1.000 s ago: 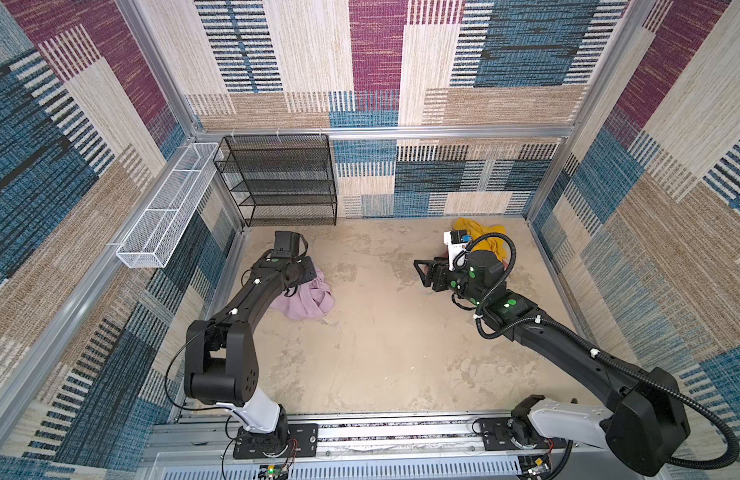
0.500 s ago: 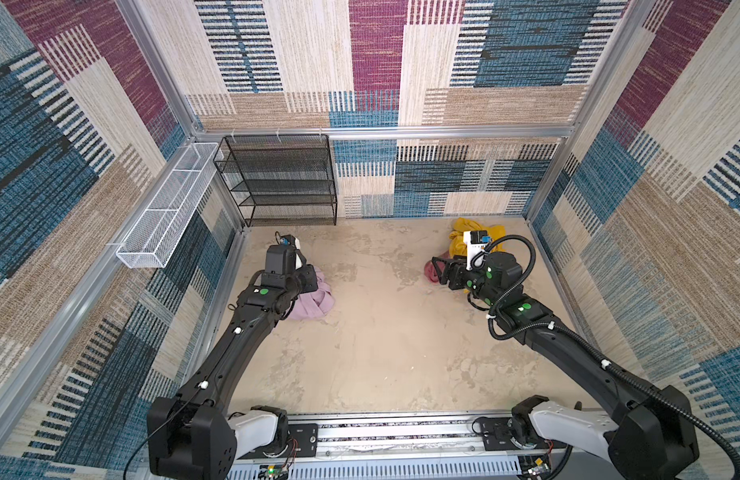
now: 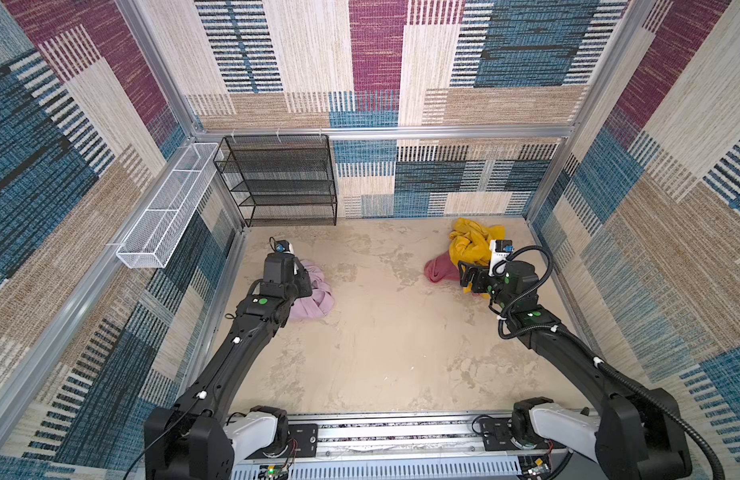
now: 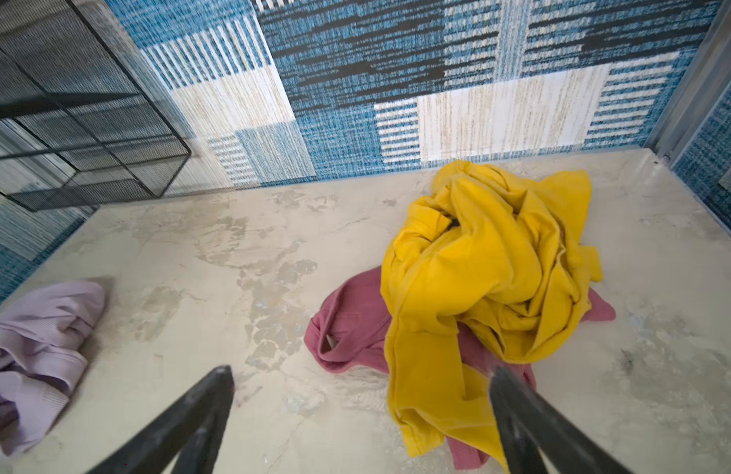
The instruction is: Pick out a specific cloth from the pile
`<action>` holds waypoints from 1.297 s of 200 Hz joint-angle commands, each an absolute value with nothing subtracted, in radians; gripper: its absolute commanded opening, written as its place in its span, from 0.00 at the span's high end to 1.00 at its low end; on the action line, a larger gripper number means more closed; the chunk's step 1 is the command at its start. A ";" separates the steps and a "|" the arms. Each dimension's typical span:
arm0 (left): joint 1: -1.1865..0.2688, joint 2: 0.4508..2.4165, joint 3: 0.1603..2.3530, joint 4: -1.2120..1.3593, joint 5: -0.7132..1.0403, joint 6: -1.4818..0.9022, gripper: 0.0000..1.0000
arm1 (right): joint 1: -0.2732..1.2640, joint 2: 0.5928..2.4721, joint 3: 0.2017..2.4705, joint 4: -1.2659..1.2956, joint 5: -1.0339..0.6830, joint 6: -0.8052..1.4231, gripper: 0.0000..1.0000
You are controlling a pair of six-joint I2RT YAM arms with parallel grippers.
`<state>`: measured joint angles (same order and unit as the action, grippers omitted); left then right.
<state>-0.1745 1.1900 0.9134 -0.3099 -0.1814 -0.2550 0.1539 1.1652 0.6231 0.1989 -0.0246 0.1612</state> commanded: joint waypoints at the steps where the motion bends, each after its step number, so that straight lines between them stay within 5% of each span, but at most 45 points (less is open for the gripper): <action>1: -0.162 1.213 0.904 -0.234 -0.226 -0.214 0.51 | 0.123 1.198 0.574 0.358 0.073 0.096 0.00; 106: -0.012 1.374 0.736 0.130 -0.252 -0.134 0.43 | 0.049 1.277 0.270 0.956 0.263 0.016 0.00; 259: 0.051 1.503 0.487 0.680 -0.051 -0.039 0.44 | 0.040 1.560 0.172 1.405 0.148 -0.022 0.00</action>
<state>0.0502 1.4925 0.5114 0.5400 -0.1196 -0.0757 0.0414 1.4952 0.1783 1.2491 0.1989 0.0006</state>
